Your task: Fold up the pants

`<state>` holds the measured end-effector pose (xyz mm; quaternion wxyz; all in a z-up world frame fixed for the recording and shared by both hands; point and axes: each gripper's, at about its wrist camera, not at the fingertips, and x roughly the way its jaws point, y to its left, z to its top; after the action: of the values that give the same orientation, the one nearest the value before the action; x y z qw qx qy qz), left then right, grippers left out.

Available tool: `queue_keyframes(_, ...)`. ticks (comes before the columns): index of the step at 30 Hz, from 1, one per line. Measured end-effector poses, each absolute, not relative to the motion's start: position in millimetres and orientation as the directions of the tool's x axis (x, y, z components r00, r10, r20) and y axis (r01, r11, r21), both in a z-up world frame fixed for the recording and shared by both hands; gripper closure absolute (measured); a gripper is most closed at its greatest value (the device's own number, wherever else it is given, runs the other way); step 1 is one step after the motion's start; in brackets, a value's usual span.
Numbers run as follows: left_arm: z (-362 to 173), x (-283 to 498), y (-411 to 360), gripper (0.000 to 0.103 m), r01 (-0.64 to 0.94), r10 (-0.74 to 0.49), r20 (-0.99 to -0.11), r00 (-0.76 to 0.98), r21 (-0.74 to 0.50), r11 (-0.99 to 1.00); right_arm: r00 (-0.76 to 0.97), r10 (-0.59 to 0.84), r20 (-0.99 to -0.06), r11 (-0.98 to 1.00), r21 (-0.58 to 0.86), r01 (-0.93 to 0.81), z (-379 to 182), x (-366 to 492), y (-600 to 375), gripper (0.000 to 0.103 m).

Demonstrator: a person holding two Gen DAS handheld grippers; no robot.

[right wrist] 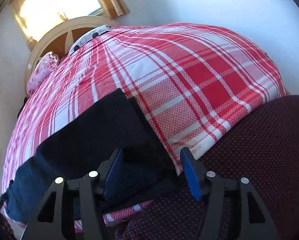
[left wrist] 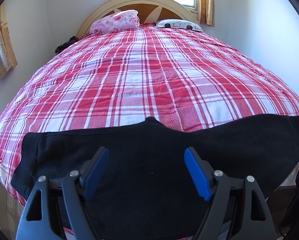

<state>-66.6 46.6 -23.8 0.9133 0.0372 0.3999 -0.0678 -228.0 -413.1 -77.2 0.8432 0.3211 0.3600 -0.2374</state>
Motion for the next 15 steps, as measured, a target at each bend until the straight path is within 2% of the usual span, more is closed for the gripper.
queue_keyframes(2,-25,-66,45,0.022,0.159,-0.101,-0.739,0.666,0.009,0.987,0.615,-0.145,-0.775,0.711,0.351,0.610,-77,-222,-409,0.043)
queue_keyframes(3,-26,-66,45,0.022,0.163,-0.105,-0.740,0.665,0.006,0.987,0.609,-0.132,-0.782,0.721,0.347,0.600,-78,-219,-408,0.049)
queue_keyframes(4,-28,-66,43,0.022,0.170,-0.112,-0.741,0.662,0.003,0.986,0.593,-0.125,-0.796,0.730,0.331,0.599,-79,-215,-407,0.050)
queue_keyframes(5,-28,-67,42,0.022,0.174,-0.117,-0.740,0.662,0.000,0.985,0.578,-0.142,-0.803,0.741,0.301,0.600,-77,-212,-404,0.056)
queue_keyframes(6,-28,-67,41,0.022,0.178,-0.122,-0.740,0.661,-0.003,0.984,0.580,-0.138,-0.803,0.744,0.302,0.596,-75,-210,-403,0.071)
queue_keyframes(8,-28,-66,38,0.022,0.194,-0.139,-0.740,0.659,-0.011,0.981,0.581,-0.150,-0.800,0.742,0.297,0.601,-71,-212,-402,0.087)
queue_keyframes(11,-25,-68,36,0.022,0.209,-0.148,-0.728,0.670,-0.006,0.978,0.602,-0.195,-0.774,0.744,0.283,0.605,-54,-218,-395,0.089)
queue_keyframes(15,-25,-66,43,0.022,0.200,-0.147,-0.722,0.676,-0.013,0.980,0.700,-0.154,-0.697,0.859,0.256,0.444,-8,-208,-358,0.089)
